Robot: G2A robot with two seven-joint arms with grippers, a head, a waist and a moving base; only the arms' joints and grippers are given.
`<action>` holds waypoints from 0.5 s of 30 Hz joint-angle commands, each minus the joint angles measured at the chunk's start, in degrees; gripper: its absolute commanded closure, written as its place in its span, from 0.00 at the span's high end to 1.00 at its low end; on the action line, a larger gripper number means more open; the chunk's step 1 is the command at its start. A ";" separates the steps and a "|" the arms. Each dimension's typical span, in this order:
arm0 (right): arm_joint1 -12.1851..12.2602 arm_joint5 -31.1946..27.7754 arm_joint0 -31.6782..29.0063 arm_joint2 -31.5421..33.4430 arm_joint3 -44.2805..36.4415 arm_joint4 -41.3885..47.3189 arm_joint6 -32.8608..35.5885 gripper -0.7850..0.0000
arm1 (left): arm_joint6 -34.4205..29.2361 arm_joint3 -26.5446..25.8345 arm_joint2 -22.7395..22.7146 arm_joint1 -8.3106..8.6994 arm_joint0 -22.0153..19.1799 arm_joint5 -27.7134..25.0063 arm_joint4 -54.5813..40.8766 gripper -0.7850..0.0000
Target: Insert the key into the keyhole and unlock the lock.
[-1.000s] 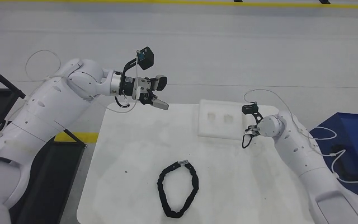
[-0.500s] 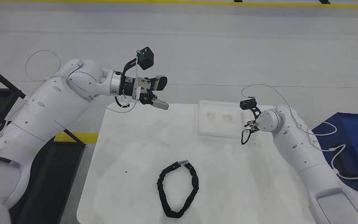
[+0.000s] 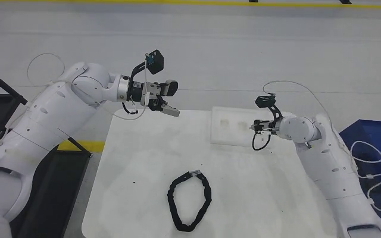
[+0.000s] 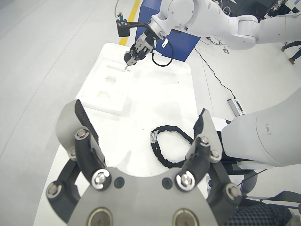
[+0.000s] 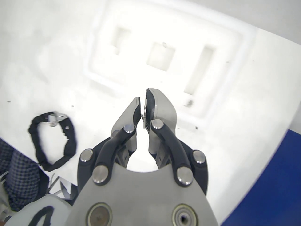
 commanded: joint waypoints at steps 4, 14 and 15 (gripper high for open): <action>0.29 -2.83 -4.85 3.95 -2.17 11.62 -2.77 0.00 | 0.00 0.00 0.00 0.00 0.00 0.00 0.00 1.00; 0.81 -4.78 -8.83 8.01 -7.36 24.63 -2.62 0.00 | 0.00 0.00 0.00 0.00 0.00 0.00 0.00 1.00; 0.95 -4.79 -8.65 8.38 -8.46 24.86 -1.91 0.00 | 0.00 0.00 0.00 0.00 0.00 0.00 0.00 1.00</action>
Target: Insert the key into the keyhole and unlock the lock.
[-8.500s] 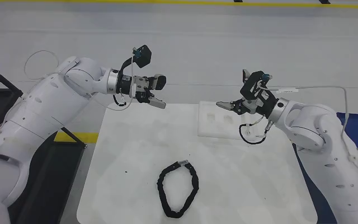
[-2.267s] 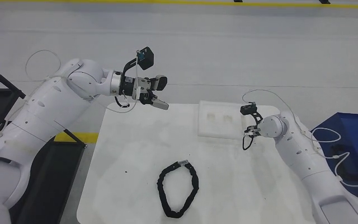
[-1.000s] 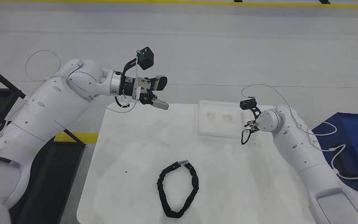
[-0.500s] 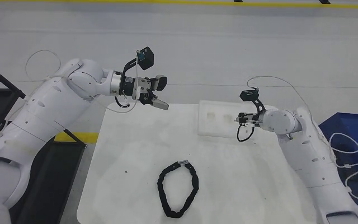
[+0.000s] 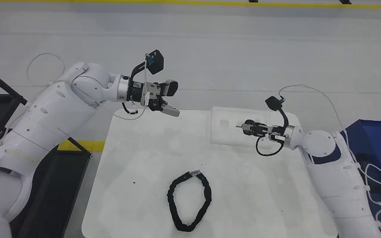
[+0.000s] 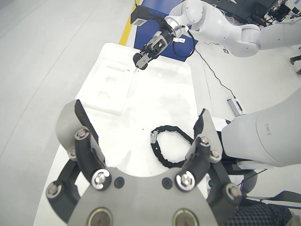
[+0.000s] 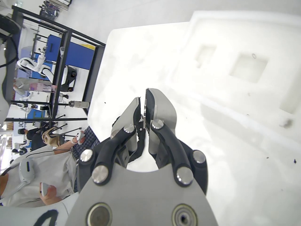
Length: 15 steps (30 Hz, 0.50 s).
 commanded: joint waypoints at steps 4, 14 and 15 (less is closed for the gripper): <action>0.69 -0.24 1.67 2.24 -3.80 2.11 4.34 0.00 | 0.00 0.00 0.00 0.00 0.00 0.00 0.00 1.00; 1.85 0.57 5.60 6.20 -9.27 7.10 9.30 0.00 | 0.00 0.00 0.00 0.00 0.00 0.00 0.00 1.00; 1.90 0.68 6.04 6.43 -9.05 8.33 9.51 0.00 | 0.00 0.00 0.00 0.00 0.00 0.00 0.00 1.00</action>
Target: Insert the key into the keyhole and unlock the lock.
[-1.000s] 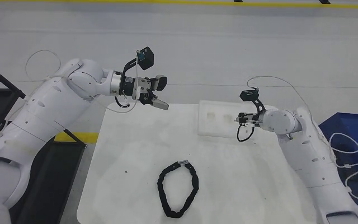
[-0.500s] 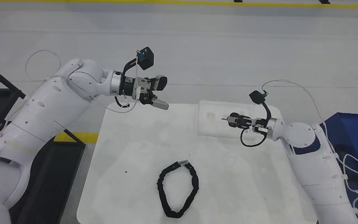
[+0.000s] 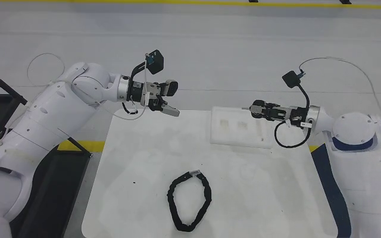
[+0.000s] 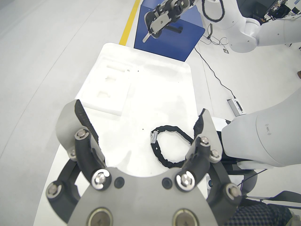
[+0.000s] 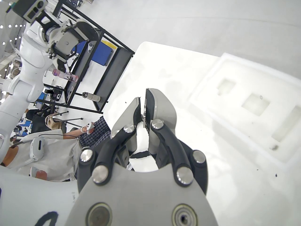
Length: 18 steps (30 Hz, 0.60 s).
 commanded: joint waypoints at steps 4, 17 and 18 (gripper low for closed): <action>0.35 -0.44 1.68 0.07 0.09 1.37 1.28 0.00 | 0.00 0.00 0.00 0.00 0.00 0.00 0.00 1.00; 0.57 -0.87 1.05 -0.31 -0.20 2.69 0.82 0.00 | 0.00 0.00 0.00 0.00 0.00 0.00 0.00 1.00; 0.57 -0.87 1.05 -0.31 -0.20 2.69 0.82 0.00 | 0.00 0.00 0.00 0.00 0.00 0.00 0.00 1.00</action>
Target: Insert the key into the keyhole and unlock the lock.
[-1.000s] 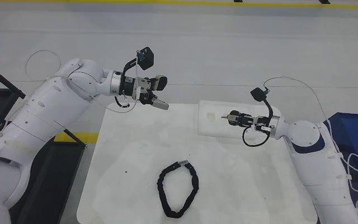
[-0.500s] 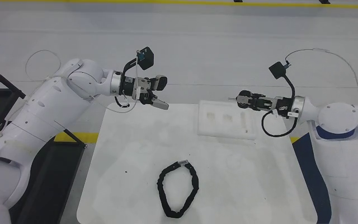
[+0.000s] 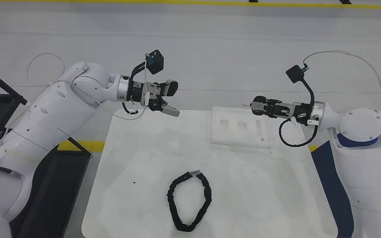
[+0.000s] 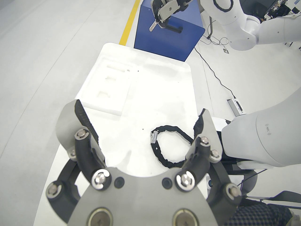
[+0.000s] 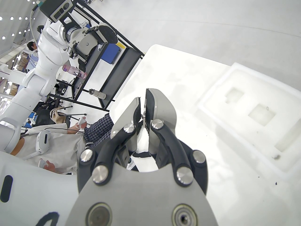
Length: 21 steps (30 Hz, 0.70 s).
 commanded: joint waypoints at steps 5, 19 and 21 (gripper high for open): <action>0.00 0.00 0.00 0.00 0.00 0.00 0.00 0.00 | 0.00 0.00 0.00 0.00 0.00 0.00 0.00 1.00; 0.00 0.00 0.00 0.00 0.00 0.00 0.00 0.00 | 9.23 -9.55 -1.96 1.43 10.84 5.25 13.11 1.00; 0.00 0.00 0.00 0.00 0.00 0.00 0.00 0.00 | 9.92 -11.06 -1.92 1.73 13.17 5.69 14.15 1.00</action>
